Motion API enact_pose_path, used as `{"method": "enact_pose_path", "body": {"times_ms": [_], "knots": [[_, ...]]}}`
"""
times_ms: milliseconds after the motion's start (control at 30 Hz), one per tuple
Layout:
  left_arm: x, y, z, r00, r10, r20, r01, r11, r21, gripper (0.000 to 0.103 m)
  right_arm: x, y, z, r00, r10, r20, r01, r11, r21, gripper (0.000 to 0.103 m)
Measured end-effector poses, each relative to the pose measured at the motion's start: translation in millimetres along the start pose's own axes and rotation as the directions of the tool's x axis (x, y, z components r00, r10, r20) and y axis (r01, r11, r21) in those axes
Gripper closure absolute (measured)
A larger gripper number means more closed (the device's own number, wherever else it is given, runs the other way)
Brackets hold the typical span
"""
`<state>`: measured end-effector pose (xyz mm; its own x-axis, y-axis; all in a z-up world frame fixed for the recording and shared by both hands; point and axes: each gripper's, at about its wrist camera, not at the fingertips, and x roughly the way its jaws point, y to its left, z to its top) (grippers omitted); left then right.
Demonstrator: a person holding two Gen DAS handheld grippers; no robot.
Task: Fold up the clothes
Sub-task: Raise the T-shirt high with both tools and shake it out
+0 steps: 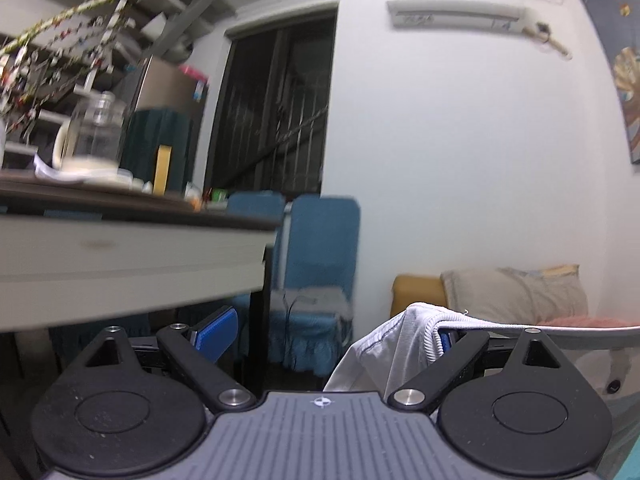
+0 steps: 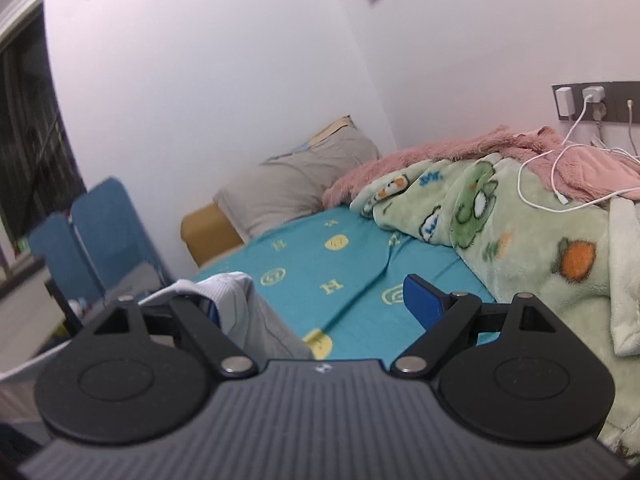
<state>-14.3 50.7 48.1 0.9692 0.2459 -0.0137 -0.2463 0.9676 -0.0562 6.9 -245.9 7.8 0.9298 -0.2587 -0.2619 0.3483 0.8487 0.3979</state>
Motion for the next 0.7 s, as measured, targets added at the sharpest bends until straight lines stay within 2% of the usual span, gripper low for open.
{"method": "enact_pose_path", "body": {"times_ms": [400,700], "knots": [[-31,17,88,0.989,-0.037,0.142,0.046,0.997,-0.058,0.009,-63,34,56,0.989,0.041,0.145,-0.034,0.998,-0.052,0.016],[-83,28,182,0.954,-0.079,0.289,0.104,0.992,-0.072,0.009,-146,55,129,0.951,0.092,0.294,-0.067,0.993,-0.095,0.016]]}}
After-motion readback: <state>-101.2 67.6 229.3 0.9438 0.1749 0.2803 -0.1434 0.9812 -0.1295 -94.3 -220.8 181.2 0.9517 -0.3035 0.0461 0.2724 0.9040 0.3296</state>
